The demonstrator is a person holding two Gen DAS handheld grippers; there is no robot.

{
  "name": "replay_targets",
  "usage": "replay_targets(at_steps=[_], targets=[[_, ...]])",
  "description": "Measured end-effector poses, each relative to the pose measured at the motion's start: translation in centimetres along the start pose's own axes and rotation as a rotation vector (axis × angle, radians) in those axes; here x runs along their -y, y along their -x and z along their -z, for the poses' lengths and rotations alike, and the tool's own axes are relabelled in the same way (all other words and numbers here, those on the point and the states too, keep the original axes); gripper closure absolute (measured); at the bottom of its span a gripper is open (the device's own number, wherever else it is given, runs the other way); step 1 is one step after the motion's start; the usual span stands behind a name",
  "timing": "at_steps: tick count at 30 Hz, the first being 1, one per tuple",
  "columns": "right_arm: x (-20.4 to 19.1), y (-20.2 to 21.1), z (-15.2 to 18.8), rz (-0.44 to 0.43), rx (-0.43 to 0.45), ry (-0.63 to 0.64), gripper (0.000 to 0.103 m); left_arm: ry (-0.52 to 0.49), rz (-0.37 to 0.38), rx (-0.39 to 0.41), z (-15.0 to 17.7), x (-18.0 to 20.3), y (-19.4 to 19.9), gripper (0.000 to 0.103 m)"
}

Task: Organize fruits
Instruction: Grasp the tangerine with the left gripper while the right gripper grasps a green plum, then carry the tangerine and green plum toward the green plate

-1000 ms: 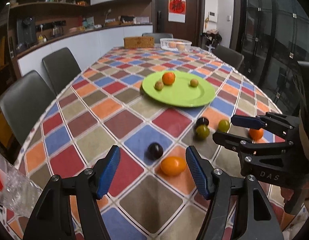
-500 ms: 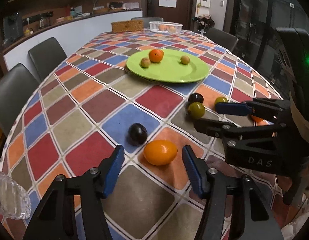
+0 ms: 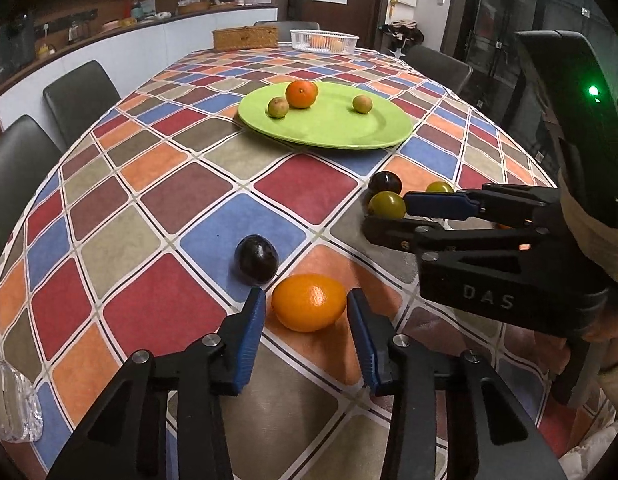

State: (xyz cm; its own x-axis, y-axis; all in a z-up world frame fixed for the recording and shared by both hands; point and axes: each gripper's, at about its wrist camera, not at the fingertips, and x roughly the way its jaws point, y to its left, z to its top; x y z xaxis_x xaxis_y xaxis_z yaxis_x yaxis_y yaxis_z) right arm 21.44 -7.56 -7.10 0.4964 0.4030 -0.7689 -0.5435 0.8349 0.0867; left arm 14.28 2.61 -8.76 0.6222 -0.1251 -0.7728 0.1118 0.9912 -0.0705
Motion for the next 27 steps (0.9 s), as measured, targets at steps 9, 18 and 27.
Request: replay_targets(at_steps=[9,18,27], targets=[[0.2,-0.7,0.0,0.0,-0.018,-0.002,0.074,-0.007,0.002,0.001,-0.2,0.1,-0.1,0.065],[0.3,-0.6,0.3,-0.024,-0.004,-0.021,0.077,0.0,-0.004,0.031,-0.6,0.1,0.8,0.065],[0.3,0.9,0.3,-0.039,0.033,-0.041,0.077,0.011,-0.004,0.063,-1.3,-0.3,1.7,0.066]])
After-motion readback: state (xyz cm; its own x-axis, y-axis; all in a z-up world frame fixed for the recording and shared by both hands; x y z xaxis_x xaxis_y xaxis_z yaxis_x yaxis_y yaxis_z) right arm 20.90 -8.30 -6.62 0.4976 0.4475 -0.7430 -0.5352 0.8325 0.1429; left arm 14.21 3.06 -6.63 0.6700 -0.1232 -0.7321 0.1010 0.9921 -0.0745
